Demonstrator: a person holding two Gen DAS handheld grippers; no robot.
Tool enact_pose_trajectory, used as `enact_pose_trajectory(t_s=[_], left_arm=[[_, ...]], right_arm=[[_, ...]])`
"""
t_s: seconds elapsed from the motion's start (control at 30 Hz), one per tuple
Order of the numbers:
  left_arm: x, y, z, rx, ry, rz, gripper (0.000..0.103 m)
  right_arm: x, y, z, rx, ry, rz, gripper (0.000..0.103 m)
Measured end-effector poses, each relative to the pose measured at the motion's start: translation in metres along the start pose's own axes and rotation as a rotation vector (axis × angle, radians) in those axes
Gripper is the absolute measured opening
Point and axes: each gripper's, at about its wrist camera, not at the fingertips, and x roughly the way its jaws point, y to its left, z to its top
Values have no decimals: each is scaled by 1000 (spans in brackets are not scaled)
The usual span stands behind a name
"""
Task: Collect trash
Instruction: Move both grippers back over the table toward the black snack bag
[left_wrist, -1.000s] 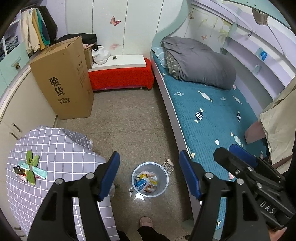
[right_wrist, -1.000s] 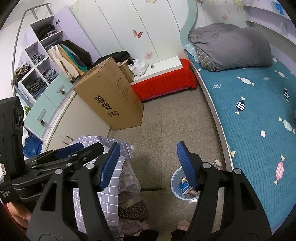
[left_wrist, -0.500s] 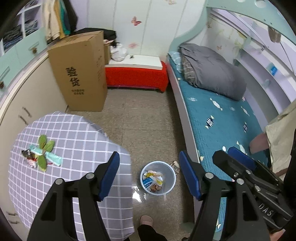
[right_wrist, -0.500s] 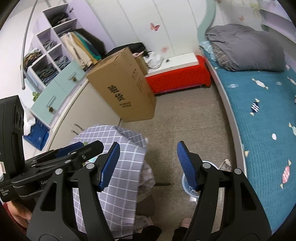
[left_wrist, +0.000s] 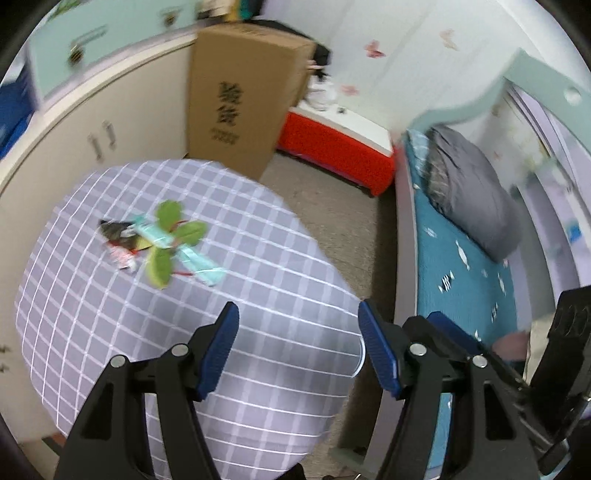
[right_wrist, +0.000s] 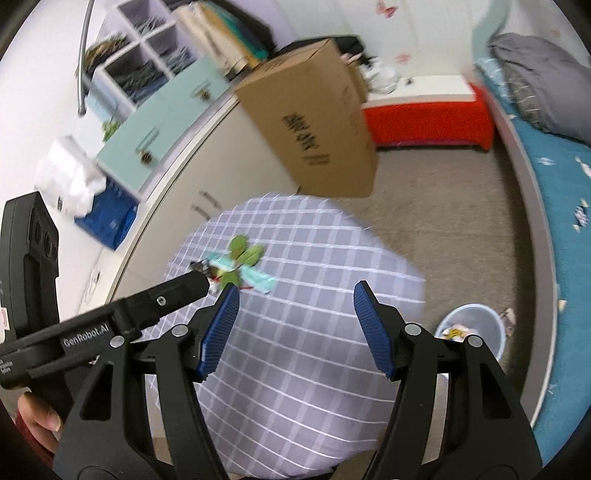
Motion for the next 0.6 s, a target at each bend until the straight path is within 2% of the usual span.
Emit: enact_pose_trajectory(t_s=[0.2, 0.33, 0.6], left_arm=[[6, 89, 14, -124, 25, 12, 66], [18, 135, 24, -194, 48, 2, 66], [56, 198, 45, -240, 92, 26, 66]], right_arm=[[60, 50, -1, -37, 69, 26, 64], [98, 74, -1, -48, 104, 25, 64], [161, 97, 1, -68, 150, -24, 64]])
